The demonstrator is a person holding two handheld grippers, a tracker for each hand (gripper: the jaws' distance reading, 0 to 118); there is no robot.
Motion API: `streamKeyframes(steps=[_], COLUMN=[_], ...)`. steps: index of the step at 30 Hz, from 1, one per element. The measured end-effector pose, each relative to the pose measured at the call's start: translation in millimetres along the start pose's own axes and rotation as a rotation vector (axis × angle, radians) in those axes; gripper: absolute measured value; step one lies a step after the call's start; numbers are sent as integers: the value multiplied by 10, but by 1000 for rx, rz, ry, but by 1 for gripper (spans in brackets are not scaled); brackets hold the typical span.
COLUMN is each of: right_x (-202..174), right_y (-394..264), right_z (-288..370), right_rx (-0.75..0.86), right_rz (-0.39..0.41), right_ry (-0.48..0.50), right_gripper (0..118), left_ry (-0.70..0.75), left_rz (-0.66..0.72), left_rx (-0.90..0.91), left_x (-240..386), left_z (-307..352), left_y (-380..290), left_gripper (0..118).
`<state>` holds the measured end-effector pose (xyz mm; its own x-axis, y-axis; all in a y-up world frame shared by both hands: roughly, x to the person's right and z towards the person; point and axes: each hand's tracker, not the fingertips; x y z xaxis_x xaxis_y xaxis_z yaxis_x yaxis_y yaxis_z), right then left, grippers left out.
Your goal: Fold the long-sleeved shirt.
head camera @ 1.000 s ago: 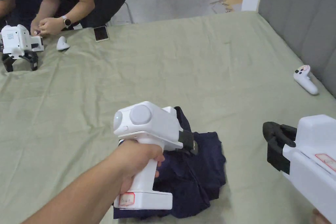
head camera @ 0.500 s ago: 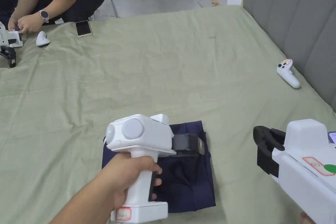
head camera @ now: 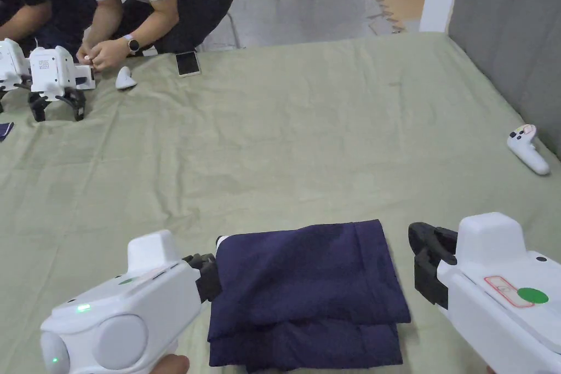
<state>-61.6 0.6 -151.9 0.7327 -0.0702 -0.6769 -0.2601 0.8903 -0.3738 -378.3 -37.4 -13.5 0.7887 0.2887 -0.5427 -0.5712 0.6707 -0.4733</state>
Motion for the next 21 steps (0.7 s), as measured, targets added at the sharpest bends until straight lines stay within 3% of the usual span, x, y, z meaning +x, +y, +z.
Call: streamKeyframes(steps=[3,9,16,21], right_x=[-38,101,397,604], right_y=[-39,-75,-117,-172], right_z=[-8,22,178,258], right_rx=[-10,-21,-28,-39], right_rz=[7,-1,-10,-26], right_ry=[7,-26,-90,-134], right_gripper=[0,0,0,0], left_ry=[5,43,-91,-60], left_rz=[-67,-357,-413,-423], left_rx=[-24,-80,-265,-292], left_x=[153,920,1589,1739], left_z=[-134,-744,-1388,-1650], left_y=[-82,-154,-649,-958], left_gripper=[3,3,3,2])
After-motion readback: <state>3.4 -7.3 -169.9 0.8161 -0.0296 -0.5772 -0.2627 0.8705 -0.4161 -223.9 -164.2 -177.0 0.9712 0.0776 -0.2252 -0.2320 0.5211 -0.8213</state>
